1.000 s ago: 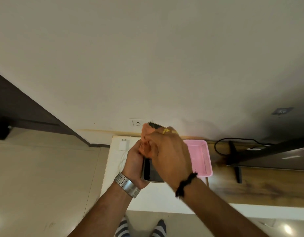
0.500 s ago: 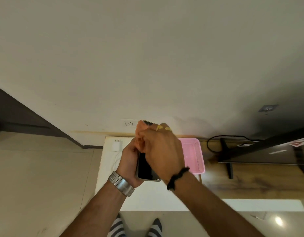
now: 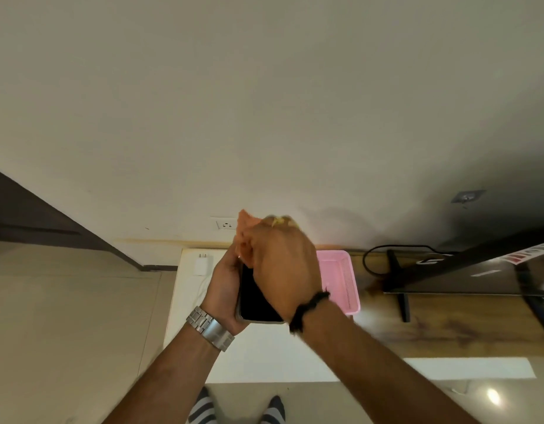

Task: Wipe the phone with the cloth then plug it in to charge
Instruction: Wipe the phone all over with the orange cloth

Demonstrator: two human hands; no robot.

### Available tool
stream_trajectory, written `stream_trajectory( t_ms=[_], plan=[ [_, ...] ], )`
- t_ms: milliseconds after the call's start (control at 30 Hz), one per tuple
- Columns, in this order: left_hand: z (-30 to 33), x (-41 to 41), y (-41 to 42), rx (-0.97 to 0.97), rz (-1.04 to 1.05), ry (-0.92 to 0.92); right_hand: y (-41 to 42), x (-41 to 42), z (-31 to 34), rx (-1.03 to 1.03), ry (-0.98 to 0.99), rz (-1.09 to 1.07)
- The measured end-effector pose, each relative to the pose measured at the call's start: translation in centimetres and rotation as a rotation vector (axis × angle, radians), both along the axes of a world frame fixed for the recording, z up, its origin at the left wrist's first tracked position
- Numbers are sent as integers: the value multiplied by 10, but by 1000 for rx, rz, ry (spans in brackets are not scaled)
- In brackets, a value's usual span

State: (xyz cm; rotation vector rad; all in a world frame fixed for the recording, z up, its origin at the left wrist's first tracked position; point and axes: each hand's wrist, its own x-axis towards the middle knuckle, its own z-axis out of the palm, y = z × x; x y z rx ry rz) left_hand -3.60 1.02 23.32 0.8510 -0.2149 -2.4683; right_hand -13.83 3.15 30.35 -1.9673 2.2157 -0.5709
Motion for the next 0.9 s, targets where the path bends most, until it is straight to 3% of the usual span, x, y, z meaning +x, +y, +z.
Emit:
stream_trajectory(
  t_ms=[133,300,367,500,633,700,900],
  plan=[
    [-4,8,-8,54,11,-15,54,22,-13,-35,-118,123],
    [-4,7,-7,52,-19,-35,20,-9,-10,63,91,102],
    [-2,6,-10,39,-15,-47,20,-7,-9,56,72,61],
    [-6,8,-11,-16,-32,-92,60,9,-17,13,-46,186],
    [-6,5,-4,-15,-54,-94,23,-21,-10,61,102,118],
    [-2,4,-5,-33,-44,-84,15,-25,-6,1,60,52],
    [-7,12,-6,24,-22,-58,61,-8,-7,87,80,186]
  ],
)
